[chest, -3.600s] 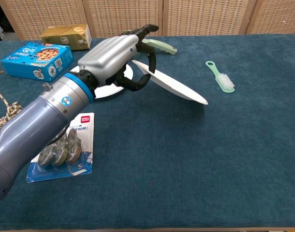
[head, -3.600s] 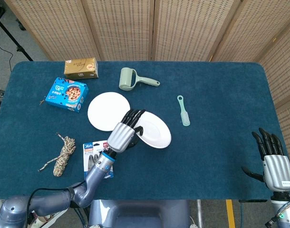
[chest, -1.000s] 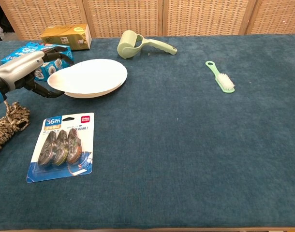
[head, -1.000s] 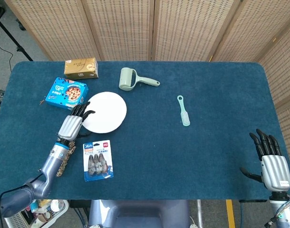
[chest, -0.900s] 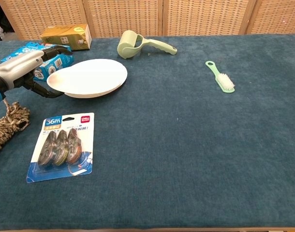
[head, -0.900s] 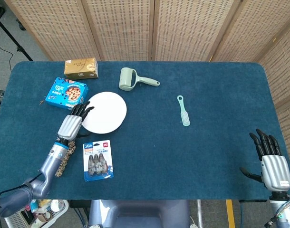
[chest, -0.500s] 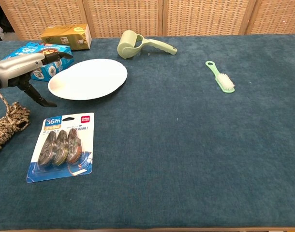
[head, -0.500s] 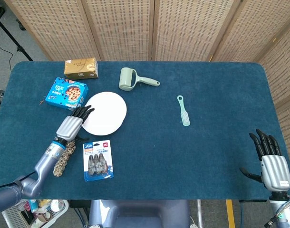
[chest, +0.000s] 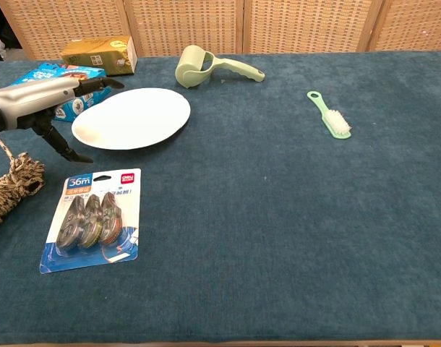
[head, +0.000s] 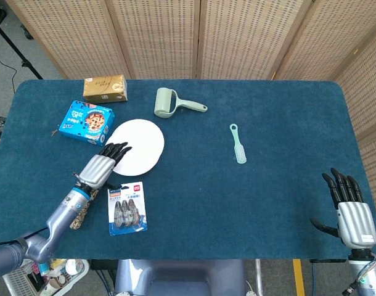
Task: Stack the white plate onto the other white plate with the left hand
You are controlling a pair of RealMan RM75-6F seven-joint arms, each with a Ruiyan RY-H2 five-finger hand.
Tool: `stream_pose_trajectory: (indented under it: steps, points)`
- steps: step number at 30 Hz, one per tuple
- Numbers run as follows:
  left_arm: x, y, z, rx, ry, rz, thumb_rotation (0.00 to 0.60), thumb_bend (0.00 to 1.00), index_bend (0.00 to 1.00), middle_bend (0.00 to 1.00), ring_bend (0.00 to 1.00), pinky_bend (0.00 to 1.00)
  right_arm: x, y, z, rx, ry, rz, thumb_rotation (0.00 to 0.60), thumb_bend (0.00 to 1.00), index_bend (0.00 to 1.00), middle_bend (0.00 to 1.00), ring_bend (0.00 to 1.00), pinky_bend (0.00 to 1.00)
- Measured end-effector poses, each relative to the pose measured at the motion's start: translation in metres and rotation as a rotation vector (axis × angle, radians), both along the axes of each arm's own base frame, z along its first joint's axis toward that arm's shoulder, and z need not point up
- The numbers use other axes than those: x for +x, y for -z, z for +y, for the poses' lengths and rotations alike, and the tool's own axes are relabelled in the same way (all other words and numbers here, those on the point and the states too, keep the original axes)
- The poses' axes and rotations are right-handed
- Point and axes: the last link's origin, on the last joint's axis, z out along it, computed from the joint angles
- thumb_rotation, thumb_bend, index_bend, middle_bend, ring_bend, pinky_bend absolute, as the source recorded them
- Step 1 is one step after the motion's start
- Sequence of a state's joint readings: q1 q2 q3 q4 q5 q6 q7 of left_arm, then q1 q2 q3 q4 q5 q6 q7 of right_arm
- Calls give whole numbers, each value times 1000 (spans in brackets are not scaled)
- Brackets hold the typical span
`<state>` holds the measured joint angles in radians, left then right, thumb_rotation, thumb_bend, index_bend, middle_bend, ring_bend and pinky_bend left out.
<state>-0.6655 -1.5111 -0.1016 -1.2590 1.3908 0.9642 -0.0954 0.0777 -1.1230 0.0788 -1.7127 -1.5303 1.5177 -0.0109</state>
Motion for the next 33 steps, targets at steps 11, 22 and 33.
stream_pose_trajectory:
  steps: [11,22,33]
  points:
    - [17,21,27,3,-15,104,600,14,0,0,0,0,-6,0,-4,-5,30,10,600,0,0,0,0,0]
    - [30,30,58,44,-28,145,600,14,0,0,0,0,-14,-2,-10,-14,66,9,600,0,0,0,0,0]
    - [32,32,66,26,-41,139,600,14,0,0,0,0,-16,-3,-12,-17,73,3,600,0,0,0,0,0]
